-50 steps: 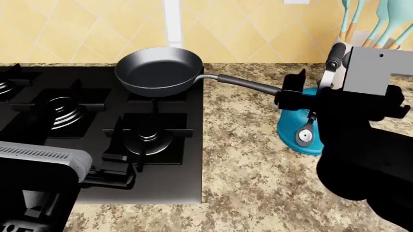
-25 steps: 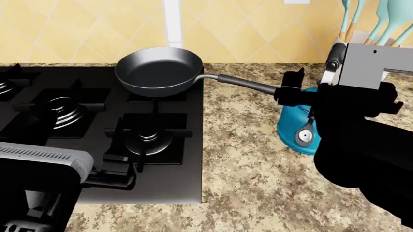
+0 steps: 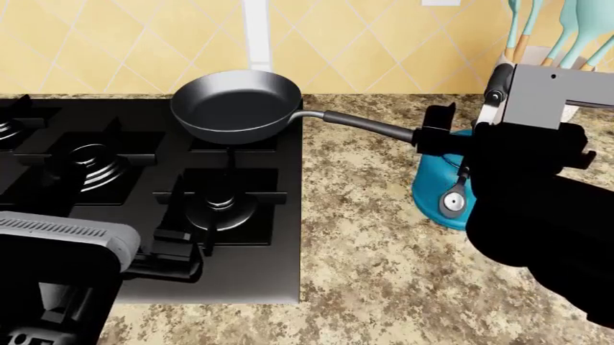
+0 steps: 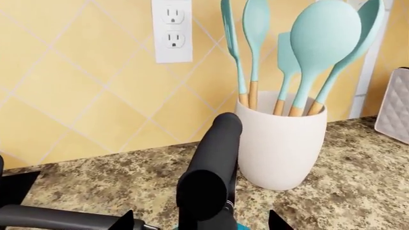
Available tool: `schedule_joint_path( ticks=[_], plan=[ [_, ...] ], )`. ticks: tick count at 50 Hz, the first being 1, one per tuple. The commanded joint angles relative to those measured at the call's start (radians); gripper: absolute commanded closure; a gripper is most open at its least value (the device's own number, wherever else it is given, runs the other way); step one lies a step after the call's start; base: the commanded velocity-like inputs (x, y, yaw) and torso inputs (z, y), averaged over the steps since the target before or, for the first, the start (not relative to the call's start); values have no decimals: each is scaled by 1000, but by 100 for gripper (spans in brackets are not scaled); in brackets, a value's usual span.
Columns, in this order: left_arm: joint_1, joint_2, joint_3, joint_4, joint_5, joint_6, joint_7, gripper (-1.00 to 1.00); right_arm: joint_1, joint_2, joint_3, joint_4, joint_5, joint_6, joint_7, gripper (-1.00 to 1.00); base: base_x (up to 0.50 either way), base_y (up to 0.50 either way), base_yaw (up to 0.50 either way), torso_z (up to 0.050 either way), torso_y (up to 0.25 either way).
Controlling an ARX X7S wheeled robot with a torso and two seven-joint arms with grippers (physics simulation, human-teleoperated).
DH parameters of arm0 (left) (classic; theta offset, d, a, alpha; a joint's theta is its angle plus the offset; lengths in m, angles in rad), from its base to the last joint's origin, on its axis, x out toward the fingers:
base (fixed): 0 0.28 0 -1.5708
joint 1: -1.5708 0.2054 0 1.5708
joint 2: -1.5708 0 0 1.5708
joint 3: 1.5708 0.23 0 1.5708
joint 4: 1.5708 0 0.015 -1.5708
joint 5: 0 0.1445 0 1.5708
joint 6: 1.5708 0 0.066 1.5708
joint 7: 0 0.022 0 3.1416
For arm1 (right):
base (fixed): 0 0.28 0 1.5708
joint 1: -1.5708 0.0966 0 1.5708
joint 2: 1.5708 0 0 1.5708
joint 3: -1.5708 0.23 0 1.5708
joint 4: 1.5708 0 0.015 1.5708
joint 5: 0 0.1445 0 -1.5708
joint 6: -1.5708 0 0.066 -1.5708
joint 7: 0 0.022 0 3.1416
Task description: Pick the kettle from the counter and place it on a stove burner. Then turn the burner on.
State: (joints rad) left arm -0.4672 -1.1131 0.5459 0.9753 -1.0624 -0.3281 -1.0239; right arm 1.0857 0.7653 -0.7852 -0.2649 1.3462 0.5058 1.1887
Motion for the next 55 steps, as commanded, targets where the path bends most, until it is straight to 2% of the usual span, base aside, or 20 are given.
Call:
schedule_joint_path(
  ticks=[1,6,7,38,55],
  plan=[
    [0,-2,3,0,1,3,-1,-100,3,-4,-1,16,-4,2,-10,-100,0,0,0,0,0],
    [2,0,6,-2,4,5,1,-100,3,0,3,11,-9,-2,-9,-100,0,0,0,0,0],
    [3,-1,6,-2,5,6,1,-100,3,1,3,11,-12,-1,-5,100,0,0,0,0,0],
    [12,-1,19,-9,24,17,13,-100,13,37,-1,-23,-79,2,11,100,0,0,0,0,1],
    [7,-4,20,-2,22,17,5,-100,33,105,40,-118,-38,14,52,100,0,0,0,0,2]
  ],
)
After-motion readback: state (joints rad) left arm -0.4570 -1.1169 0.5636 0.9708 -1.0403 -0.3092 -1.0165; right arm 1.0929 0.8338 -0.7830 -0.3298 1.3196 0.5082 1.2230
